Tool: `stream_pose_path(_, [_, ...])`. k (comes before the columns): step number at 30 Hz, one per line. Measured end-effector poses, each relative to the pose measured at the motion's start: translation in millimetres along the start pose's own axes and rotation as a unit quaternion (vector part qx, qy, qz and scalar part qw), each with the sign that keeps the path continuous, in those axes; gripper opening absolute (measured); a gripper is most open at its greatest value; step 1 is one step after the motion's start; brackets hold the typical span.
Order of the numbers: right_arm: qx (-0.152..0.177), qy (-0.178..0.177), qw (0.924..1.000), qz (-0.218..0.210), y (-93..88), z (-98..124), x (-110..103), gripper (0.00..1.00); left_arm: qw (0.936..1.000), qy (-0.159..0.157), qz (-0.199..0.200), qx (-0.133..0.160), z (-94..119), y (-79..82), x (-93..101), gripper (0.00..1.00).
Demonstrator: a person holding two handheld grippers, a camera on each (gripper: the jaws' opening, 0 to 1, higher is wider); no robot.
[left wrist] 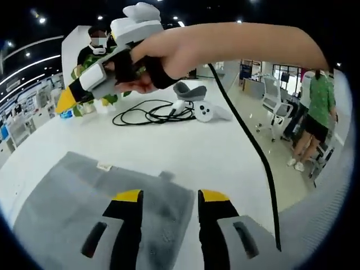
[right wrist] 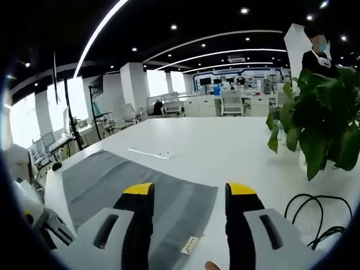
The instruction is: Fold the towel on the table until its edges align and the towel forms a compact rectangular stack.
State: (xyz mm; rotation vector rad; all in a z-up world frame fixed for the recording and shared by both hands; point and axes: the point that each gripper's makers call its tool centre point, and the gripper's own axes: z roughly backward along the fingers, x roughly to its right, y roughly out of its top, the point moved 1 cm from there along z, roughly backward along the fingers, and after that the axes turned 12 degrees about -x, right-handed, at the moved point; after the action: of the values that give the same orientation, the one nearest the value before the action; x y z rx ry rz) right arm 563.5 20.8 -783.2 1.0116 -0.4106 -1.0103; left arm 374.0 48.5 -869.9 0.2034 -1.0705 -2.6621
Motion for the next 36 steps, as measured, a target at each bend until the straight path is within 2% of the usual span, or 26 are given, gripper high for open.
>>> stream_pose_path(3, [-0.003,0.002,1.0000,-0.004,-4.4,-5,3,0.49,0.9999,-0.010,-0.005,-0.005,-7,-2.9,4.7,0.33])
stream_pose_path(6, [-0.009,0.000,0.9999,-0.005,-9.4,-10,7,0.49,0.9986,-0.039,-0.032,-0.017,-15,-9.1,14.7,0.29])
stream_pose_path(10, [-0.002,-0.009,0.9999,-0.015,-7.5,-17,17,0.49,0.9974,-0.052,-0.045,-0.021,-20,-12.2,18.0,0.27])
stream_pose_path(15, [-0.004,-0.008,0.9996,-0.025,-6.9,-31,17,0.47,0.9965,-0.064,-0.047,-0.028,-26,-17.2,21.1,0.26])
stream_pose_path(24, [-0.010,0.008,0.9995,-0.028,-5.6,-59,12,0.45,0.9972,-0.047,-0.045,-0.037,-31,-20.2,16.9,0.19])
stream_pose_path(26, [-0.017,0.012,0.9994,-0.026,-8.4,-65,12,0.44,0.9974,-0.032,-0.052,-0.040,-31,-20.4,14.5,0.16])
stream_pose_path(29, [-0.027,0.012,0.9994,-0.019,-13.5,-70,13,0.44,0.9972,-0.031,-0.057,-0.037,-32,-19.4,15.0,0.11])
stream_pose_path(31, [-0.032,0.013,0.9992,-0.020,-18.1,-73,13,0.43,0.9960,-0.036,-0.074,-0.035,-31,-19.2,14.3,0.07])
stream_pose_path(36, [-0.059,0.013,0.9980,-0.020,-35.5,-80,15,0.42,0.9964,-0.038,-0.067,-0.033,-31,-19.3,11.2,0.05])
